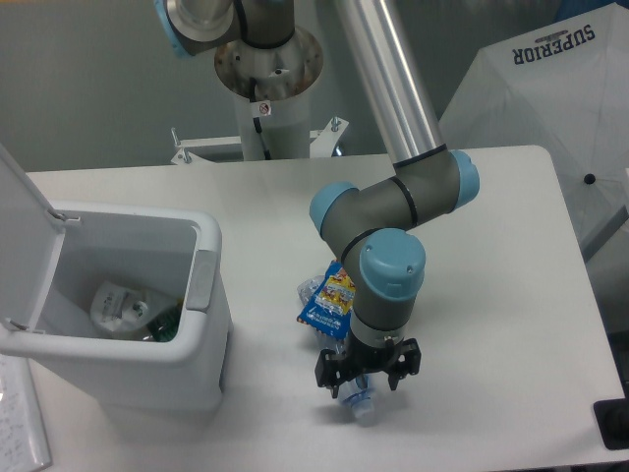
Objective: Place the trash in the trash can
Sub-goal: 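Close the gripper on the clear plastic bottle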
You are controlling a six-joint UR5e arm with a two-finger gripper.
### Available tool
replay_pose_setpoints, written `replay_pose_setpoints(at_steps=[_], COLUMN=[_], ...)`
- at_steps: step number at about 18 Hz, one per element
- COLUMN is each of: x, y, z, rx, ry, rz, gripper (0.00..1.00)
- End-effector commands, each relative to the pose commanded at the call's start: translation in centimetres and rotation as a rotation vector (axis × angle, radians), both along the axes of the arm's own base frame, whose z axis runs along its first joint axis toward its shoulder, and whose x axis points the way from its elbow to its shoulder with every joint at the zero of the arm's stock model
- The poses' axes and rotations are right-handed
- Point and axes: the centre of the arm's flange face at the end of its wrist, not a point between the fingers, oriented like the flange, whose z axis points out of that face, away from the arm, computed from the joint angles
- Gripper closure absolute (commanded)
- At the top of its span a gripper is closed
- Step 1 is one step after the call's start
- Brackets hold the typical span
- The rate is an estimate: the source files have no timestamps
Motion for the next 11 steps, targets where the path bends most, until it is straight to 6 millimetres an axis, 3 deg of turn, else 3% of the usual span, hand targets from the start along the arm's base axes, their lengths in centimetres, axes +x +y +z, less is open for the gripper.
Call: replay_pose_setpoints(at_steps=[11], x=[0.7], y=[0.5], z=[-1.6], rx=[-0.016], ry=[-0.015], rz=[-0.01], gripper=[0.02])
